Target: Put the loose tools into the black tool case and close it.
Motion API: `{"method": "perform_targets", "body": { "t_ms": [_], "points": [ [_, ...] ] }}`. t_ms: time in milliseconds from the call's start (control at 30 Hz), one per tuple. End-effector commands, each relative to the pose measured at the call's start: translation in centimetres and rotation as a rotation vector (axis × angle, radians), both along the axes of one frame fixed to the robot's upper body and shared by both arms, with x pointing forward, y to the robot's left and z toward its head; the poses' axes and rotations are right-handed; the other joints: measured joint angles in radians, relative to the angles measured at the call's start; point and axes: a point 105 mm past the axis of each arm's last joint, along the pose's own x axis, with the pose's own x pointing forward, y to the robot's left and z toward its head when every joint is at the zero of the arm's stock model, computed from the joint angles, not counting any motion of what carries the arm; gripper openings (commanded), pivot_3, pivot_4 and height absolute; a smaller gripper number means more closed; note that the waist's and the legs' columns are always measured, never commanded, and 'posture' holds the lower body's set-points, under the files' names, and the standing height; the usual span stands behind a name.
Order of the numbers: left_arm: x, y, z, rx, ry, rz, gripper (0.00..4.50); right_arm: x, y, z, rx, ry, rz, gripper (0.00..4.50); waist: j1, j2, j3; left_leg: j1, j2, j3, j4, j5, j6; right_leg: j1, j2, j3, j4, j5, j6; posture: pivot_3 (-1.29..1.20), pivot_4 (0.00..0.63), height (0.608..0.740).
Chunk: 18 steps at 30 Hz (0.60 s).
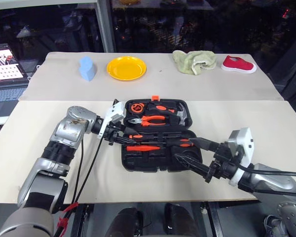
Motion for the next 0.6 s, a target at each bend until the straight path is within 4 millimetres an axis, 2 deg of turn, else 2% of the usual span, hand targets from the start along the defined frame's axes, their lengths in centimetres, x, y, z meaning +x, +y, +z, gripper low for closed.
{"method": "perform_targets", "body": {
  "t_ms": [33,267,600],
  "points": [
    [0.2,-0.1,1.0,-0.022,-0.057,-0.020,0.08,-0.2,0.3,1.1,0.013,-0.056,0.009,4.50,0.000,0.000,0.000,0.000,0.000,0.000,0.000,0.000,0.000,0.000,0.000,0.000,0.000,0.000,0.000,0.00,0.150,0.740],
    [-0.1,-0.3,2.1,-0.081,-0.202,-0.029,0.08,-0.2,0.2,1.1,0.017,-0.055,0.012,4.50,0.001,0.000,0.000,0.000,0.000,0.000,0.001,0.000,0.000,0.000,0.000,0.000,0.000,0.000,0.000,0.00,0.150,0.740],
    [-1.3,0.5,1.8,-0.090,-0.378,-0.040,0.08,-0.3,0.1,1.1,0.021,-0.048,0.013,4.50,0.000,0.000,0.000,0.000,0.000,0.000,0.001,0.001,-0.001,0.000,-0.001,0.001,0.000,0.001,-0.001,0.00,0.150,0.740]
  ]
}}
